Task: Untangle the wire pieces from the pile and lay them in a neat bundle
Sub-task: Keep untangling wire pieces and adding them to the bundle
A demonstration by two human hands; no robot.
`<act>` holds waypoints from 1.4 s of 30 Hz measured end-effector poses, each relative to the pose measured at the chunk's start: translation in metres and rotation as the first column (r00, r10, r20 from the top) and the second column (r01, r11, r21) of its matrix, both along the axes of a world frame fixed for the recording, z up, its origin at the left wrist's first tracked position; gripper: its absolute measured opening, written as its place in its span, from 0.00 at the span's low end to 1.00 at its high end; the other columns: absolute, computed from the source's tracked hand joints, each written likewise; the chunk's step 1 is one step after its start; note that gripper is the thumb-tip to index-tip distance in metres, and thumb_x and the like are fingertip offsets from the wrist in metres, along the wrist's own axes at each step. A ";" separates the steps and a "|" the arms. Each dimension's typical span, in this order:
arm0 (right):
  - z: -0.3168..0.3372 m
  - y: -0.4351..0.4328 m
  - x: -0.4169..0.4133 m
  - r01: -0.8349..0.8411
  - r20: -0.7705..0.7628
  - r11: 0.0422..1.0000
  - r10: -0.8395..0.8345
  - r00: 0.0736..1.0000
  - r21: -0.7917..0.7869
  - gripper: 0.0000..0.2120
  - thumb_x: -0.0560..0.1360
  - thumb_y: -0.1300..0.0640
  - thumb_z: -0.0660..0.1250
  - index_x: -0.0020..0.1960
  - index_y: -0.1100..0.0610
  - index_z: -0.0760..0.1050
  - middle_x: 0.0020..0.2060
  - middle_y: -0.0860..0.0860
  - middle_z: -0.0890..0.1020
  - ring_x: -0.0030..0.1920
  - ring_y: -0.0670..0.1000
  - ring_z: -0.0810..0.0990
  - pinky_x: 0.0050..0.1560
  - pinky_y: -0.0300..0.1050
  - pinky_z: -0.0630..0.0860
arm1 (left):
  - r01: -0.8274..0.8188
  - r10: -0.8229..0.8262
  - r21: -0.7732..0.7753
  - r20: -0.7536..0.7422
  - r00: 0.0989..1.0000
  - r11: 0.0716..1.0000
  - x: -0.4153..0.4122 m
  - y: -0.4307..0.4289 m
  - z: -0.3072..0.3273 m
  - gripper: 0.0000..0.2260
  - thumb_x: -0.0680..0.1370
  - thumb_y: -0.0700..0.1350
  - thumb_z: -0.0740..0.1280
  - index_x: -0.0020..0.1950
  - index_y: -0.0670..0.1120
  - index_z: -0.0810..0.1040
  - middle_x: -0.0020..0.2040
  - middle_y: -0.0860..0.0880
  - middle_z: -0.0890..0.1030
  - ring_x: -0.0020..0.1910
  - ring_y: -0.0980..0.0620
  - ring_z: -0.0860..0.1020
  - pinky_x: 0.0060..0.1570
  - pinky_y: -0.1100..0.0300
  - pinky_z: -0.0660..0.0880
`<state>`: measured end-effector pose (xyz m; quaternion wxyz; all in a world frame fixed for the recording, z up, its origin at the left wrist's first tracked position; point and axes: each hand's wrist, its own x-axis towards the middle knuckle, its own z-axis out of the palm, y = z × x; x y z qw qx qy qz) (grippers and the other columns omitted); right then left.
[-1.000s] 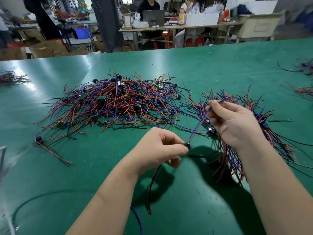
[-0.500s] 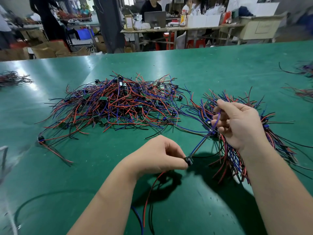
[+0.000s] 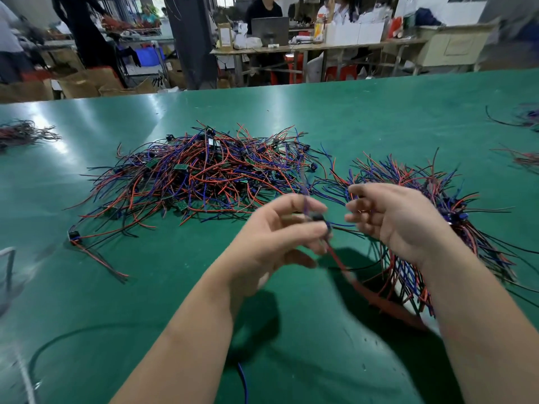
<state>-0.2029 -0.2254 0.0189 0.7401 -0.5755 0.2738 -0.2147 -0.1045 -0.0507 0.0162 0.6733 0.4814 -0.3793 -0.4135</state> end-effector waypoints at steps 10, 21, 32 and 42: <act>-0.007 0.045 0.016 -0.320 0.313 0.946 0.287 0.905 0.057 0.07 0.62 0.57 0.71 0.38 0.55 0.85 0.31 0.50 0.82 0.29 0.44 0.78 0.32 0.32 0.73 | -0.535 0.543 -0.181 -0.006 0.839 0.825 -0.005 -0.013 -0.011 0.12 0.63 0.44 0.77 0.39 0.49 0.75 0.31 0.52 0.80 0.26 0.56 0.77 0.27 0.64 0.75; -0.002 0.024 0.012 -0.057 0.205 0.996 0.042 0.978 0.070 0.05 0.62 0.56 0.71 0.34 0.58 0.81 0.25 0.48 0.77 0.23 0.42 0.73 0.23 0.32 0.70 | -0.221 0.220 0.045 0.040 0.975 0.974 -0.010 -0.013 -0.012 0.11 0.72 0.30 0.65 0.41 0.43 0.84 0.40 0.47 0.85 0.40 0.50 0.84 0.37 0.63 0.79; -0.002 0.013 0.006 -0.031 0.051 0.982 0.041 0.998 -0.187 0.06 0.62 0.60 0.72 0.36 0.61 0.78 0.25 0.51 0.80 0.24 0.44 0.77 0.23 0.32 0.71 | -0.173 0.146 0.330 0.107 0.984 0.928 -0.003 -0.010 -0.016 0.05 0.70 0.36 0.74 0.36 0.43 0.82 0.32 0.45 0.82 0.29 0.53 0.81 0.34 0.61 0.80; 0.005 -0.022 -0.014 0.371 0.141 0.928 -0.363 0.921 -0.034 0.06 0.73 0.62 0.70 0.39 0.58 0.75 0.25 0.49 0.81 0.26 0.45 0.79 0.25 0.33 0.73 | 0.164 -0.374 0.626 0.221 0.901 0.763 -0.012 -0.003 -0.022 0.04 0.70 0.39 0.75 0.37 0.46 0.82 0.28 0.52 0.80 0.28 0.58 0.78 0.32 0.66 0.77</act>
